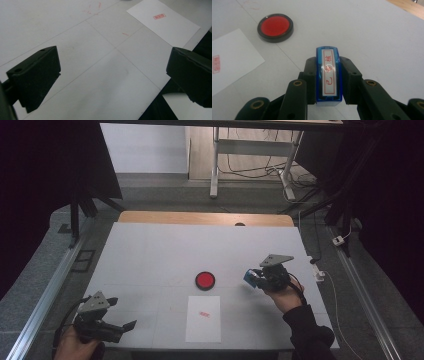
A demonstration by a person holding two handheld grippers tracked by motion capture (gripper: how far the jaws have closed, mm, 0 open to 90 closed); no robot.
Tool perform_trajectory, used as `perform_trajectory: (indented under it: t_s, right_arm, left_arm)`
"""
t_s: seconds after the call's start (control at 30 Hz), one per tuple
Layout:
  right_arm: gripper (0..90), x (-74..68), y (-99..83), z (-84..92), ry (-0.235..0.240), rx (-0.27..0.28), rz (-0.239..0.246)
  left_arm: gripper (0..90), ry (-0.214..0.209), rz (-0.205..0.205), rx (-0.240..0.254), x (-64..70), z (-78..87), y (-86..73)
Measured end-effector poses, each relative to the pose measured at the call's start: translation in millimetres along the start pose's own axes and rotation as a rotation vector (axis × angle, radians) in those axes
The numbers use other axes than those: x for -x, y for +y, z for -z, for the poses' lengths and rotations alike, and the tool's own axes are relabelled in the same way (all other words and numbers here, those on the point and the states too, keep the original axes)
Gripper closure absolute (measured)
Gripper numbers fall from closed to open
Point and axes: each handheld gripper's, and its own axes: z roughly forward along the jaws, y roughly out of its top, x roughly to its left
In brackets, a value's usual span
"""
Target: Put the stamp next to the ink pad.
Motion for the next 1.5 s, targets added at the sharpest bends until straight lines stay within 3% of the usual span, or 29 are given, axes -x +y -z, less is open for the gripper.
perform_trajectory:
  t_s: [0.87, 1.2, 1.5]
  right_arm:
    - [68.9, 11.2, -16.1, -21.5, 0.007, -0.082, -0.017]
    - [60.2, 10.5, -13.8, -17.9, 0.012, -0.064, -0.039]
    - [42.6, 5.9, -8.2, -10.9, -0.005, -0.046, -0.062]
  left_arm:
    - [0.0, -0.003, -0.007, -0.012, 0.7, -1.2, 0.4]
    - [0.0, -0.004, -0.008, -0.013, 0.9, -1.6, 0.5]
    - [0.0, -0.005, -0.008, -0.013, 0.7, -1.5, 0.3]
